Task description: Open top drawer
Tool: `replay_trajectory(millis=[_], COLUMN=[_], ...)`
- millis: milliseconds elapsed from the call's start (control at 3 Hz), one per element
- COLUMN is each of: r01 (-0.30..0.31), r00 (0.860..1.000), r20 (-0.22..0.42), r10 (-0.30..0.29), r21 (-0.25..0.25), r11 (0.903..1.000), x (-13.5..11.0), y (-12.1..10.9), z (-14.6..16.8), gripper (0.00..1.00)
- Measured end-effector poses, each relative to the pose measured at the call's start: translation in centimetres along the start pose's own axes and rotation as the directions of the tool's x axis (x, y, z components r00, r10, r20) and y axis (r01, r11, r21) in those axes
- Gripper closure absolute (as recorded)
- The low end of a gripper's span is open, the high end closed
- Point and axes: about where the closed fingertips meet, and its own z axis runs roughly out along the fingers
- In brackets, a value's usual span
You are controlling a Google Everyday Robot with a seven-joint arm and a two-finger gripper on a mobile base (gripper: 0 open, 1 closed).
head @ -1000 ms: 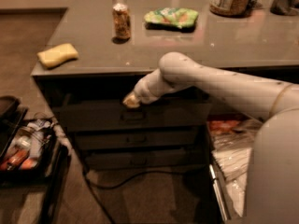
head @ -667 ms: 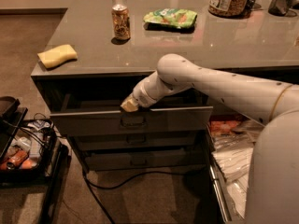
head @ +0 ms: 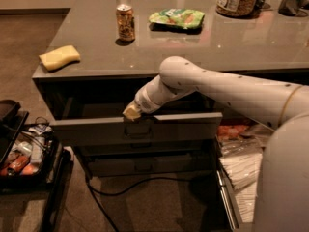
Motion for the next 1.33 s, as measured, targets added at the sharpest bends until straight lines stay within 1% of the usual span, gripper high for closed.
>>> replay_trajectory(millis=[333,1000,1333], r01=[0.000,0.000,0.000], r00=[1.000,1.000,1.000], r20=[0.000,0.000,-0.006], r10=[0.000,0.000,-0.001], r21=[0.000,0.000,-0.015], r11=[1.0000,1.0000,0.9999], x=[0.0,0.0,0.2], y=[0.0,0.0,1.0], z=[0.0,0.0,0.1], gripper=[0.81,0.35,0.11])
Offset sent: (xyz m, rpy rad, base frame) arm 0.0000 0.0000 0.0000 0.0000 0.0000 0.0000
